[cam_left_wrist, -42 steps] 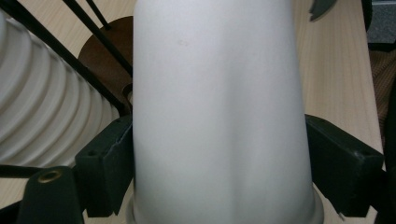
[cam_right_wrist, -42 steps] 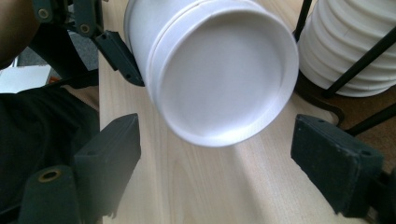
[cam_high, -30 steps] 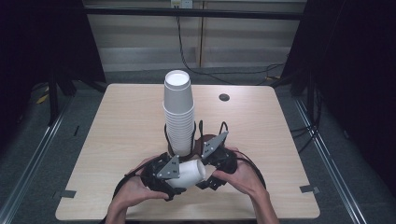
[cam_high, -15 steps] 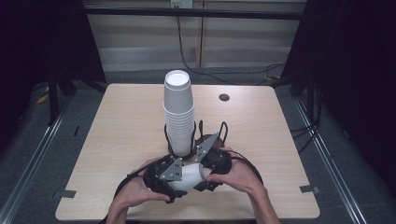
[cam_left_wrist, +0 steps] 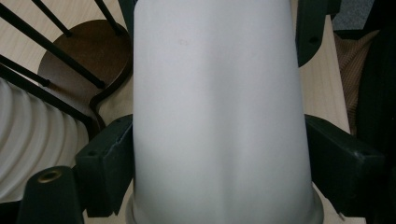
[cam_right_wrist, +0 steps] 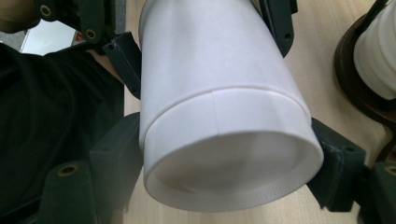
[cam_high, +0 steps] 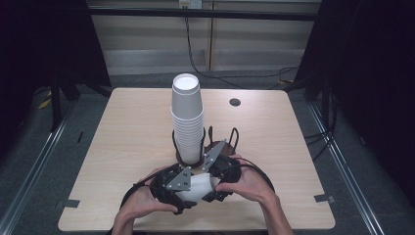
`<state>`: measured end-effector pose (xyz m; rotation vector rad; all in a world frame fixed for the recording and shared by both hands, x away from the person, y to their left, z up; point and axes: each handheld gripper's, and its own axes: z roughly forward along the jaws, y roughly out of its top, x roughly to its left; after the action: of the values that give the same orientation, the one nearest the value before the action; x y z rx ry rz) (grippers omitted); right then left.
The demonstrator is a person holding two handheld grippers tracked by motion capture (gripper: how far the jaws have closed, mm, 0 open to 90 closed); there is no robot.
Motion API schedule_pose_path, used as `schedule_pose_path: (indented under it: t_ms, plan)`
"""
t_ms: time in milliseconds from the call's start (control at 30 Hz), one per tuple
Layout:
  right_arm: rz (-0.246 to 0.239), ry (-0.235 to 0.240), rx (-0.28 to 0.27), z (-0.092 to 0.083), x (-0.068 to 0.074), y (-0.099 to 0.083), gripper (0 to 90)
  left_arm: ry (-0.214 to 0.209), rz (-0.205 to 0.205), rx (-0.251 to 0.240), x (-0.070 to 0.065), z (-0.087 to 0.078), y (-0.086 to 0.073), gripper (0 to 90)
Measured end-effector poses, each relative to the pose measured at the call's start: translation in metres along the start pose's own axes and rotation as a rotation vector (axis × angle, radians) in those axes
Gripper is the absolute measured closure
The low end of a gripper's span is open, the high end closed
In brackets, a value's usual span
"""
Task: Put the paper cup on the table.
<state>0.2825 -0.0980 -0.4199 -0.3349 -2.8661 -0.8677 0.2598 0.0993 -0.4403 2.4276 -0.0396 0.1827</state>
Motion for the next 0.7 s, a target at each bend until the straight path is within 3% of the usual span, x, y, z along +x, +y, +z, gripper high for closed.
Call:
schedule_pose_path:
  t_ms: [333, 367, 700]
  plan:
    - [0.011, -0.001, -0.006, -0.0036, 0.0015, -0.0004, 23.9, 0.003, 0.015, -0.027, 0.0003, 0.0002, -0.0003, 14.9]
    - [0.011, -0.005, -0.008, -0.004, 0.0016, -0.0006, 23.9, 0.003, -0.005, -0.043, -0.0007, 0.0006, -0.0012, 14.7]
    - [0.015, -0.012, -0.026, -0.0091, 0.0029, -0.0005, 24.0, 0.024, -0.003, -0.097, 0.0013, -0.0053, -0.0028, 13.8]
